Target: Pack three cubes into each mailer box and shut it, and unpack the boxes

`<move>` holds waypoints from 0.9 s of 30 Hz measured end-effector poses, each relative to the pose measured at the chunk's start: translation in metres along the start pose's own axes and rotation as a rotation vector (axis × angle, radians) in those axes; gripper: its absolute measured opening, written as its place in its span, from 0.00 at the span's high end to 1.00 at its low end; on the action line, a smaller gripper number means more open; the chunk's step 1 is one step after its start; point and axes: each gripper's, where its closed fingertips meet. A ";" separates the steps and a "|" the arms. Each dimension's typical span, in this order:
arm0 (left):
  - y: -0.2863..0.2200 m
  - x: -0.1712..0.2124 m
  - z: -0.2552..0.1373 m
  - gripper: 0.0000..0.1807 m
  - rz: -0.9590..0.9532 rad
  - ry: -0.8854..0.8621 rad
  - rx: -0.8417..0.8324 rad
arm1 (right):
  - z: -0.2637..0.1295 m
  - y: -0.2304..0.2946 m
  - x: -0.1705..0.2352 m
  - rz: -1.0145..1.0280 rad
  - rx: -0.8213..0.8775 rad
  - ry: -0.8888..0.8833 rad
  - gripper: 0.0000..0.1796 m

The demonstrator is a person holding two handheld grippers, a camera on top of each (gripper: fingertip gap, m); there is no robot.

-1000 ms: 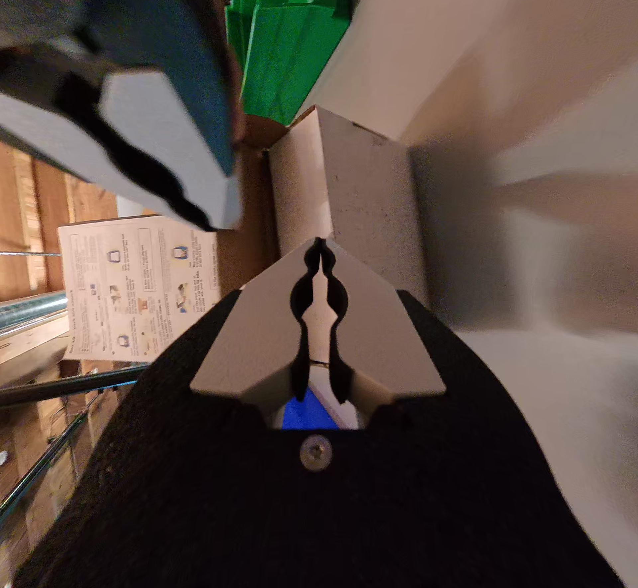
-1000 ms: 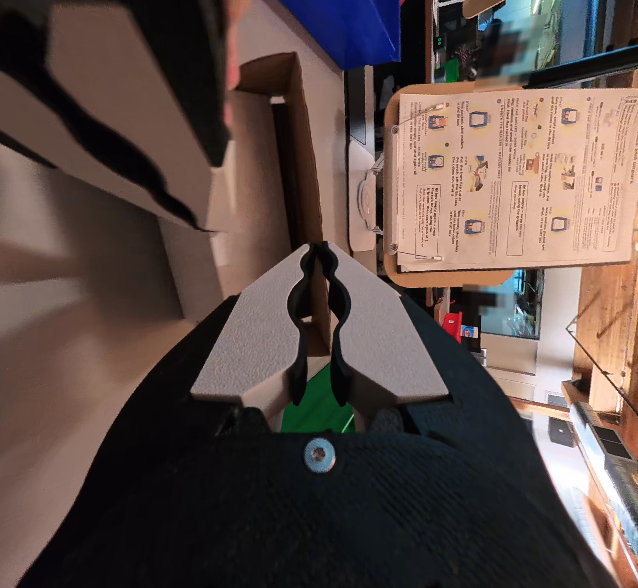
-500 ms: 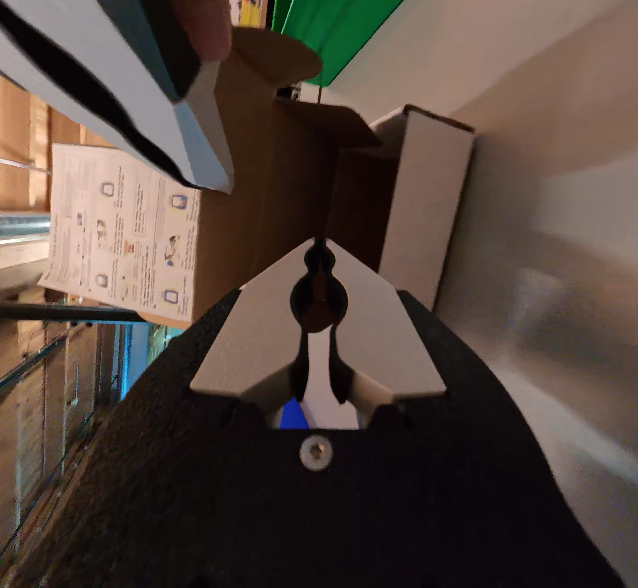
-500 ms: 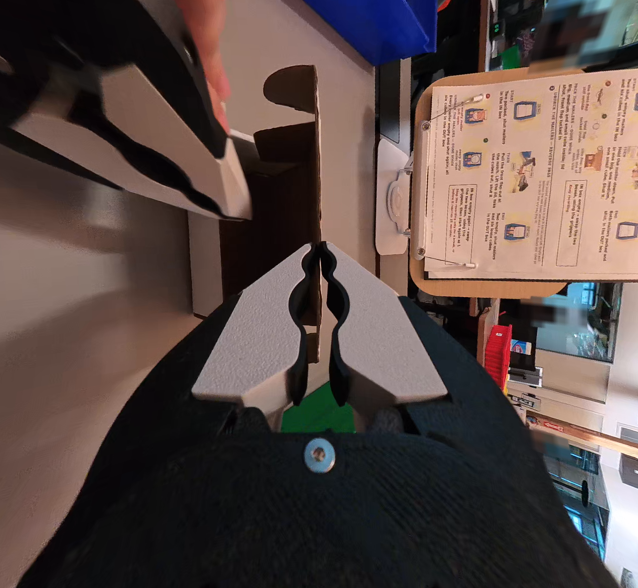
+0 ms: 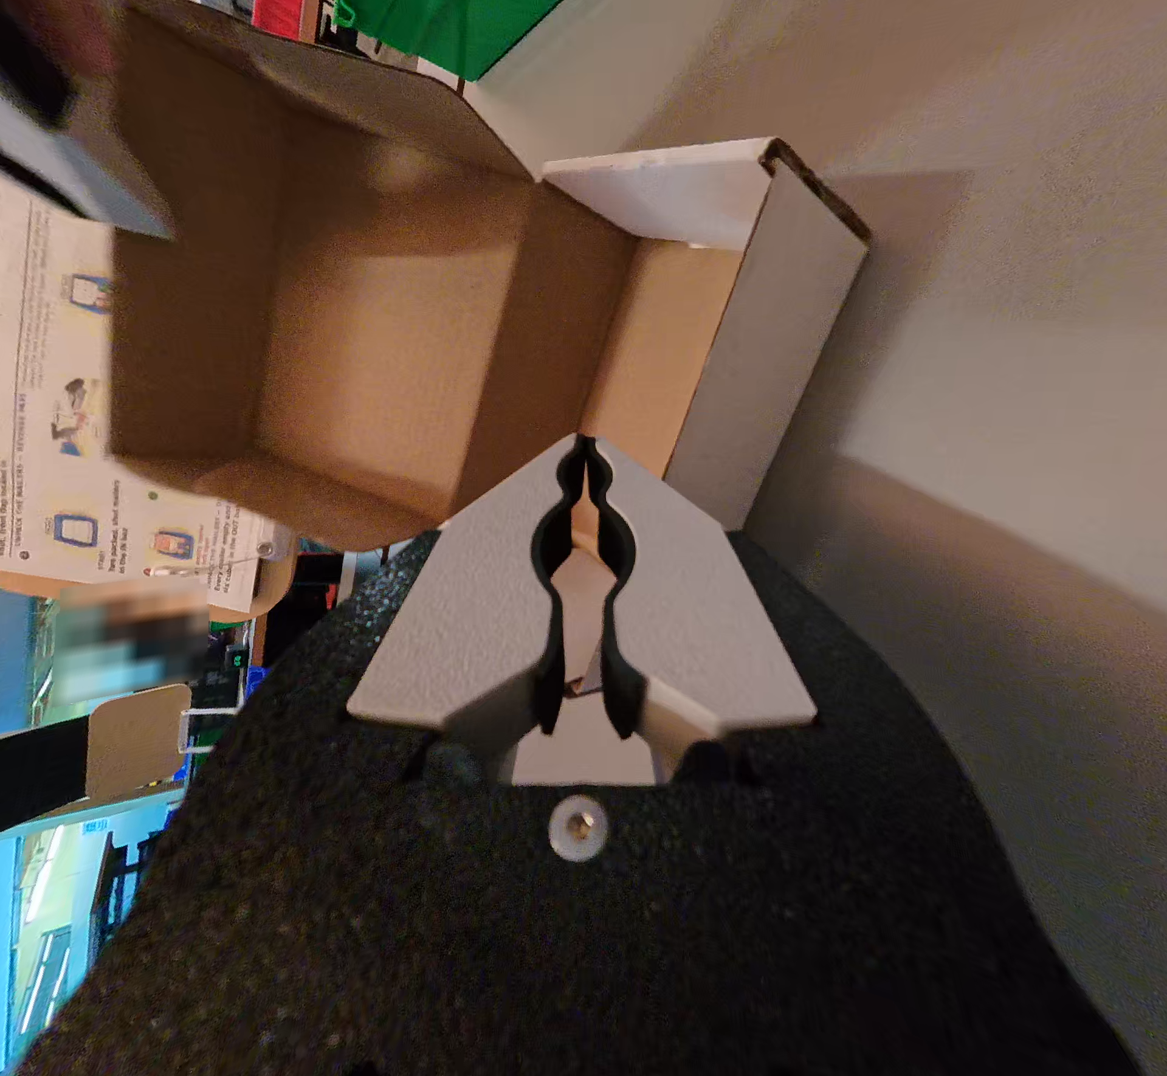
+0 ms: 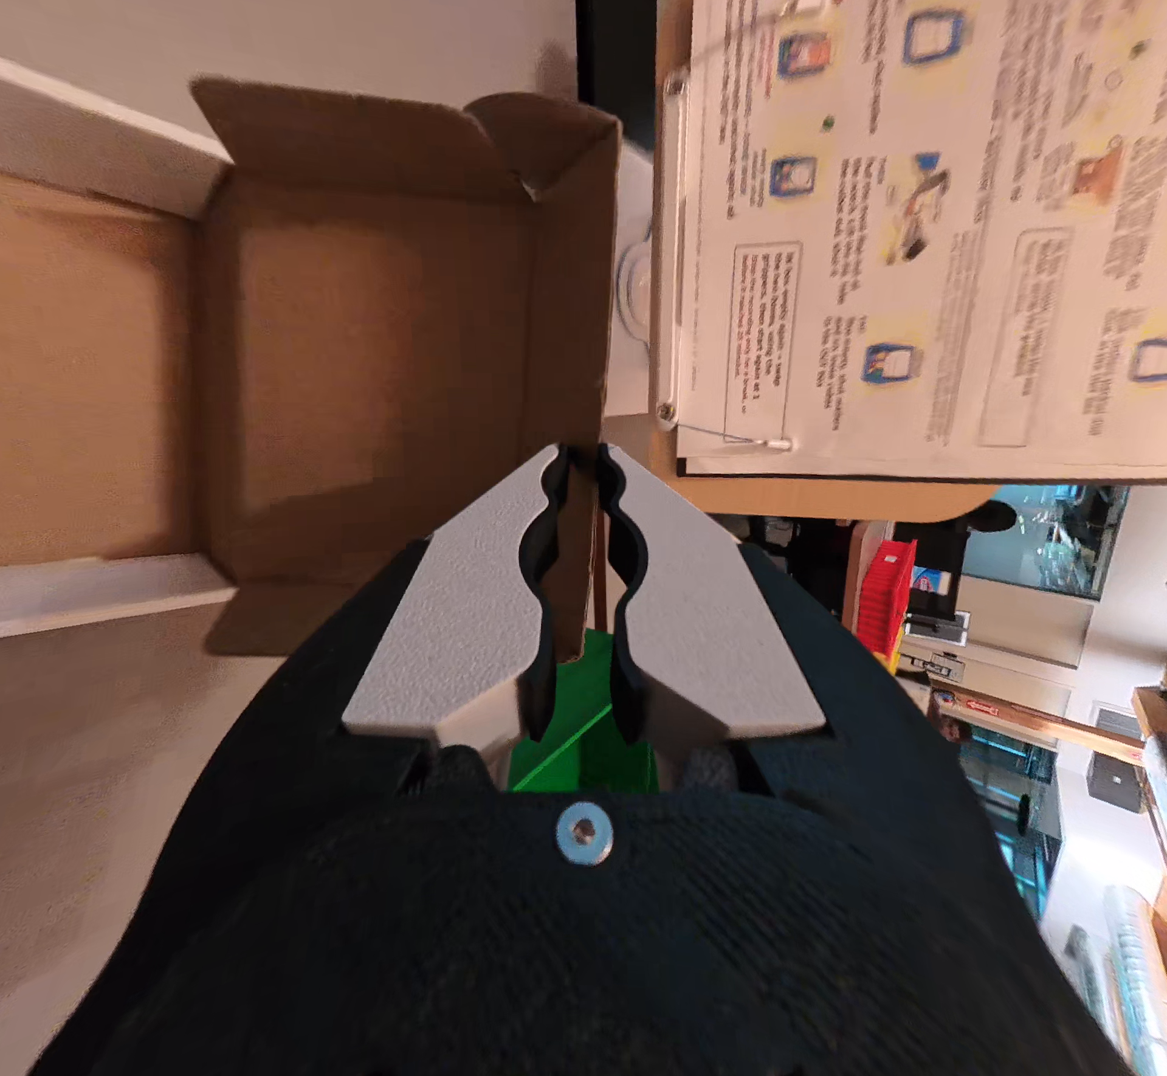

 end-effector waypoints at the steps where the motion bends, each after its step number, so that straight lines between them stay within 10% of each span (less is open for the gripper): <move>1: 0.001 0.001 0.001 1.00 -0.008 0.007 0.003 | 0.015 0.000 0.008 0.005 -0.007 0.015 0.95; 10: 0.003 0.000 0.002 1.00 -0.115 -0.013 0.040 | 0.099 0.041 0.034 0.084 -0.091 -0.011 0.94; 19: 0.069 0.014 -0.042 0.98 -0.470 -0.208 -0.037 | 0.060 0.014 0.004 -0.008 0.063 -0.074 0.99; 27: 0.198 0.213 -0.102 0.89 -0.789 0.087 -0.113 | 0.027 0.019 -0.013 -0.009 0.052 -0.108 1.00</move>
Point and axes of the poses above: each gripper's, where its closed fingertips meet, z out along the fingers, x out of its underside, y = z × x across the jaws, and after that the axes turned 5 degrees about y, right-handed
